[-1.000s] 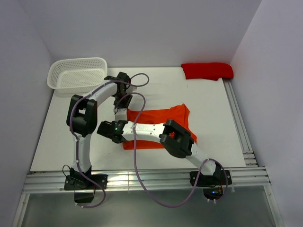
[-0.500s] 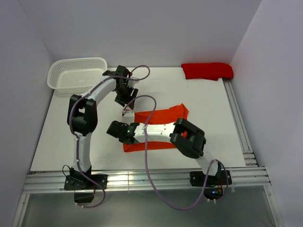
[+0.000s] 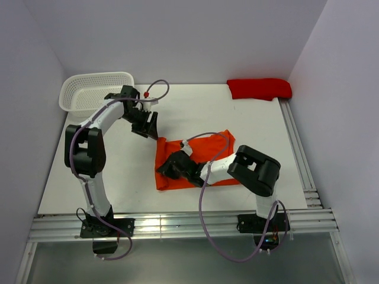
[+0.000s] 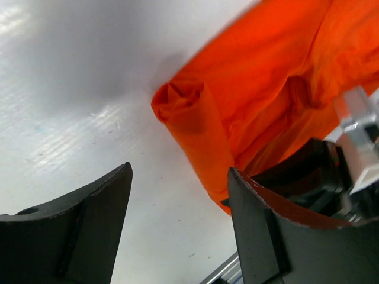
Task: Roll the t-shirts
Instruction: Roll the tshirt
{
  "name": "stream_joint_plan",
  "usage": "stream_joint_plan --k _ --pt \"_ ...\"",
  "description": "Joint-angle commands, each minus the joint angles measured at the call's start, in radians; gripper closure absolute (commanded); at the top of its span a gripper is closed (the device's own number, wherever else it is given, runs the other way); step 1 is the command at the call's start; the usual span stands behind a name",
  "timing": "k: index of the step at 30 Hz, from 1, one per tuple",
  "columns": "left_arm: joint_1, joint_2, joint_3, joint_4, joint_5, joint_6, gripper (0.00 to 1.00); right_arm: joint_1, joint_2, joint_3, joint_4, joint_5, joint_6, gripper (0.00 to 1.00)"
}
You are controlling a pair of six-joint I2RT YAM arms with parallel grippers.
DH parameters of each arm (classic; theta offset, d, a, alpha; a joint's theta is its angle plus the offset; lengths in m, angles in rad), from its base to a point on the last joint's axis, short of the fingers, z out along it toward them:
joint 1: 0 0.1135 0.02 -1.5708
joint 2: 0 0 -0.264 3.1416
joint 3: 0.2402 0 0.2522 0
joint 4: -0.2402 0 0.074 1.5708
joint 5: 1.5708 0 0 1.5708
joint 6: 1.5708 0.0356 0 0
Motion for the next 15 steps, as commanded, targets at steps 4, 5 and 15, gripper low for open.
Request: stream_joint_plan --k 4,5,15 --pt "-0.004 -0.063 -0.188 0.137 0.097 0.075 0.29 -0.050 0.057 -0.135 0.475 -0.142 0.170 0.79" --pt "-0.004 -0.053 -0.202 0.176 0.100 0.072 0.29 -0.053 0.078 -0.138 0.496 -0.145 0.189 0.78" --pt "-0.012 0.014 -0.253 0.336 0.094 -0.016 0.31 -0.069 0.126 -0.181 0.568 -0.182 0.236 0.78"
